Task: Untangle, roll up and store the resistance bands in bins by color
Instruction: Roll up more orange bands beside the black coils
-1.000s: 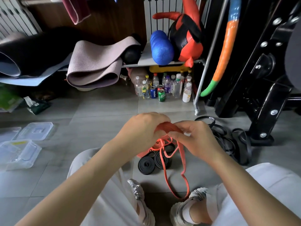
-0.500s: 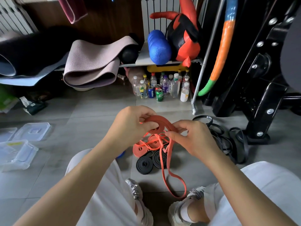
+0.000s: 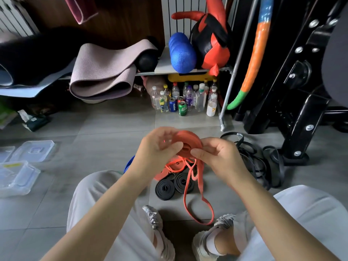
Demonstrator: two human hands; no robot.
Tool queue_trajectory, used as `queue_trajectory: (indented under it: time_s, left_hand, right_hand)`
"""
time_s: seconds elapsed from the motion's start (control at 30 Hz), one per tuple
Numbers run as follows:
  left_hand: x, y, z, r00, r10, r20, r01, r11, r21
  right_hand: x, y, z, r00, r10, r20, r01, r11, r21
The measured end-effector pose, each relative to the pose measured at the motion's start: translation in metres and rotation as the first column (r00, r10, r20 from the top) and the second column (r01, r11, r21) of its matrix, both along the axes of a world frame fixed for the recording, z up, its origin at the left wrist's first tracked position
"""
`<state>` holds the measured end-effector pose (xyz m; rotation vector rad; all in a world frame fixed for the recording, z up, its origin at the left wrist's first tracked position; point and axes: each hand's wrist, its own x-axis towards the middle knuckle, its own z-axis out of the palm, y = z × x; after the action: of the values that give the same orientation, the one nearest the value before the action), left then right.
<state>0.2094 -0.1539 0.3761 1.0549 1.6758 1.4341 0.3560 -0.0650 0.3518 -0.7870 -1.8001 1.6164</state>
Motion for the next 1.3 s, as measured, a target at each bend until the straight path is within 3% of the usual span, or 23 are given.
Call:
queue_trajectory:
  time_s: [0.03, 0.1, 0.13, 0.2, 0.37, 0.47, 0.57, 0.63, 0.73, 0.8, 0.83, 0.9, 0.97, 1.03, 1.1, 1.13, 1.3]
  left_hand:
    - [-0.003, 0.0, 0.0, 0.958, -0.023, -0.286, 0.021, 1.0, -0.011]
    - [-0.005, -0.002, 0.006, 0.691, -0.11, -0.715, 0.123, 0.992, -0.035]
    - [-0.005, -0.001, 0.008, 0.578, -0.154, -0.801, 0.181, 0.982, -0.058]
    - [-0.005, 0.0, 0.014, 0.498, -0.213, -0.841, 0.235, 0.966, -0.106]
    - [-0.009, 0.002, 0.016, 0.758, -0.116, -0.642, 0.127, 0.991, -0.029]
    - [-0.013, 0.001, 0.015, 0.904, -0.02, -0.427, 0.058, 0.995, 0.076]
    - [-0.004, -0.001, 0.012, 0.991, 0.025, -0.133, -0.002, 0.985, 0.171]
    - [0.006, -0.002, 0.007, 0.995, 0.043, 0.089, -0.061, 0.976, 0.21]
    - [0.016, -0.003, -0.004, 0.917, 0.045, 0.397, -0.136, 0.969, 0.205]
    - [0.018, -0.003, -0.009, 0.878, 0.014, 0.478, -0.12, 0.974, 0.191]
    - [0.016, -0.003, -0.011, 0.912, 0.019, 0.41, -0.099, 0.98, 0.175]
    - [0.007, -0.004, -0.014, 0.999, 0.046, -0.013, -0.045, 0.993, 0.111]
    - [-0.003, -0.004, -0.011, 0.874, -0.017, -0.485, 0.041, 0.998, 0.038]
    - [-0.008, -0.001, -0.004, 0.669, -0.145, -0.729, 0.18, 0.983, -0.031]
    - [-0.011, 0.001, 0.001, 0.547, -0.18, -0.817, 0.241, 0.969, -0.053]
    - [-0.013, 0.003, 0.003, 0.541, -0.171, -0.824, 0.245, 0.969, -0.04]
    - [-0.02, 0.006, 0.013, 0.727, -0.018, -0.687, 0.118, 0.988, 0.099]
  right_hand:
    - [0.001, 0.003, -0.001, 0.998, 0.008, 0.06, -0.011, 0.999, 0.052]
    - [0.0, 0.006, -0.003, 0.978, 0.01, 0.207, -0.049, 0.982, 0.184]
    - [0.0, 0.006, -0.003, 0.966, 0.007, 0.257, -0.07, 0.969, 0.237]
    - [-0.001, 0.005, -0.001, 0.968, 0.005, 0.25, -0.077, 0.957, 0.279]
    - [0.003, 0.007, 0.006, 0.993, 0.019, 0.118, -0.044, 0.976, 0.213]
    - [0.006, 0.007, -0.001, 0.991, 0.006, 0.135, -0.036, 0.976, 0.217]
    - [0.006, 0.004, 0.0, 0.999, 0.041, -0.018, -0.039, 0.994, 0.099]
    - [0.004, 0.002, 0.003, 0.993, 0.047, -0.108, -0.042, 0.998, 0.045]
    - [0.0, 0.0, 0.003, 0.983, -0.028, -0.182, 0.024, 0.999, -0.024]
    - [-0.001, 0.001, 0.003, 0.984, -0.052, -0.169, 0.051, 0.999, -0.009]
    - [-0.001, 0.001, 0.003, 0.99, -0.04, -0.133, 0.043, 0.999, 0.023]
    - [0.001, 0.004, 0.001, 0.999, -0.005, -0.039, 0.008, 0.997, 0.071]
    - [0.002, 0.007, 0.001, 0.998, 0.035, 0.047, -0.04, 0.992, 0.119]
    - [-0.001, 0.007, 0.001, 0.993, 0.054, 0.108, -0.073, 0.982, 0.175]
    - [-0.003, 0.008, 0.001, 0.993, 0.046, 0.107, -0.065, 0.982, 0.175]
    - [-0.004, 0.009, 0.001, 0.995, 0.041, 0.095, -0.056, 0.985, 0.164]
    - [-0.005, 0.02, -0.001, 0.988, 0.067, 0.139, -0.087, 0.986, 0.143]
